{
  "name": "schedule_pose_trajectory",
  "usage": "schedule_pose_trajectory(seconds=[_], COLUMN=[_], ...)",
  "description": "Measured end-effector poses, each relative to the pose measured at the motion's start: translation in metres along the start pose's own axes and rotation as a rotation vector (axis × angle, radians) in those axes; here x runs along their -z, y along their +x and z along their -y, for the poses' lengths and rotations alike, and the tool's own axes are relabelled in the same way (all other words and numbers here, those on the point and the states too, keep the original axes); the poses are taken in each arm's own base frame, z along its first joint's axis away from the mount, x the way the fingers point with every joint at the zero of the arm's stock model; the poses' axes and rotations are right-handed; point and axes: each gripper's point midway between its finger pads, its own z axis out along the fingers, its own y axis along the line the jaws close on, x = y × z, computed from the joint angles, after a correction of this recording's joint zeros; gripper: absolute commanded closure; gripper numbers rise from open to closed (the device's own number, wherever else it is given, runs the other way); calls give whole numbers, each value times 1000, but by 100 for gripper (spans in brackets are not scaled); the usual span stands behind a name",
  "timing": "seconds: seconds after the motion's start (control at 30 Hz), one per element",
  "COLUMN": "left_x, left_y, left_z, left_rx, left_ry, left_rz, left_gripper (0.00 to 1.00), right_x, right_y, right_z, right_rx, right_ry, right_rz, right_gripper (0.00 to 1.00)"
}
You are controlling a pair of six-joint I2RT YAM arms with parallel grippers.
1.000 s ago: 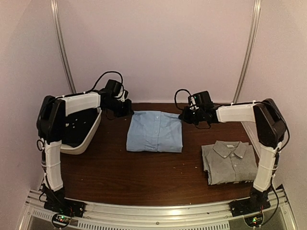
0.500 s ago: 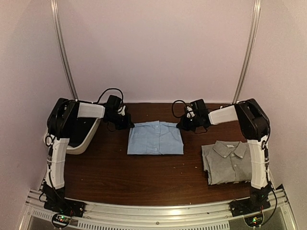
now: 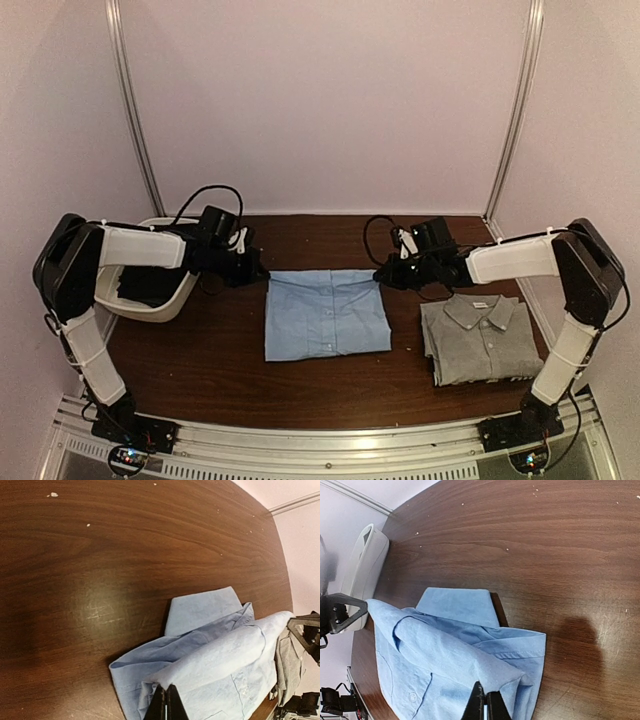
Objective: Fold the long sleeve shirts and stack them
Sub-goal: Move the square-folded shirt to the center of the board, then smooth out the square-folded shirt at the center of the board.
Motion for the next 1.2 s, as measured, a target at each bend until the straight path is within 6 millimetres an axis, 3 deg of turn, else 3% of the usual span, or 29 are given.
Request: schedule_pose_trajectory(seconds=[0.1, 0.23, 0.37, 0.47, 0.6, 0.7, 0.83, 0.87, 0.97, 1.07, 1.2], left_x=[-3, -12, -26, -29, -28, -28, -27, -26, -21, -8, 14], left_y=[6, 10, 16, 5, 1, 0, -4, -6, -15, -22, -33], left_z=[-12, -30, -78, -88, -90, -91, -90, -89, -87, -80, -58], left_rx=[9, 20, 75, 89, 90, 89, 79, 72, 56, 32, -7], left_ry=[-39, -101, -228, -243, -257, -266, -280, -287, -305, -326, -328], left_rz=[-5, -4, -17, 11, 24, 21, 10, 7, 21, 39, 78], left_gripper=[100, 100, 100, 100, 100, 100, 81, 72, 58, 54, 55], right_x=[1, -5, -11, -11, -13, -17, -26, -30, -47, -66, -89], right_y=[-3, -21, -50, -54, -40, -22, -6, -5, 0, 6, 16], right_z=[-8, -19, -15, -9, -10, -23, -54, -63, -84, -93, -90], right_rx=[13, 39, 54, 59, 88, 128, 179, 194, 233, 255, 270], right_ry=[-10, -12, 38, 72, 107, 105, 63, 49, 8, -18, -27], right_rz=[10, 33, 79, 85, 49, 13, -18, -20, -33, -54, -93], right_gripper=[98, 80, 71, 67, 66, 65, 65, 66, 70, 71, 72])
